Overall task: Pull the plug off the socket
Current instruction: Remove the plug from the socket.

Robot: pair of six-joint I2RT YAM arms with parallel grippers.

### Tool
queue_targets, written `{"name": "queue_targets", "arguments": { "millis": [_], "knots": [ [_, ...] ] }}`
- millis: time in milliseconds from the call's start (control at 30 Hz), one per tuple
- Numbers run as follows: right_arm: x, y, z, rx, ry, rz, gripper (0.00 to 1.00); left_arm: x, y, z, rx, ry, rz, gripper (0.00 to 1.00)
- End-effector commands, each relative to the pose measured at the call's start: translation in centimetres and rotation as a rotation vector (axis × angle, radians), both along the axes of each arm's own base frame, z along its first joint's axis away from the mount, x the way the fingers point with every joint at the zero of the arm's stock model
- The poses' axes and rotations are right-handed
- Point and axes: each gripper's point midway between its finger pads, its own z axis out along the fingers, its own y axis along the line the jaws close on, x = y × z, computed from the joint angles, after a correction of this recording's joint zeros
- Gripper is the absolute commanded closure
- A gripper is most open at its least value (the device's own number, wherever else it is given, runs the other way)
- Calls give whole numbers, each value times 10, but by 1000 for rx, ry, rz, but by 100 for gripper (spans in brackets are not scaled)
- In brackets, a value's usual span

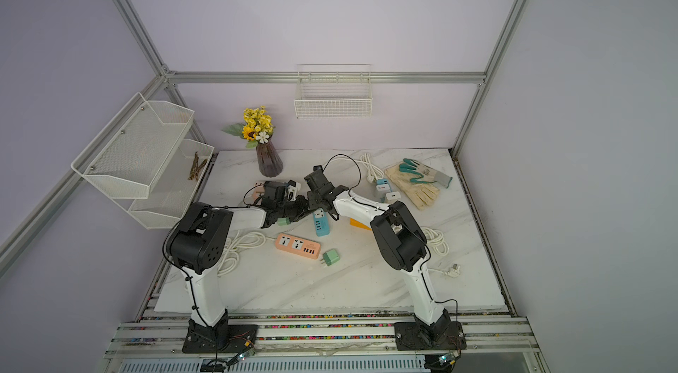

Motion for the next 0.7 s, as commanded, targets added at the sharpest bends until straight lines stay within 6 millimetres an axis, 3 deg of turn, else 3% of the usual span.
{"name": "queue_targets", "arguments": {
  "millis": [0, 100, 433, 667],
  "knots": [
    [5, 5, 28, 25, -53, 3, 92, -53, 33, -83, 204, 280, 47, 86],
    [5, 7, 38, 54, -68, 6, 100, -55, 37, -90, 236, 299, 52, 86],
    [4, 8, 59, 116, -97, -6, 100, -59, 43, -98, 270, 327, 61, 85],
    [0, 7, 92, 172, -143, -7, 100, -62, 45, -105, 283, 341, 64, 85]
  ]
}}
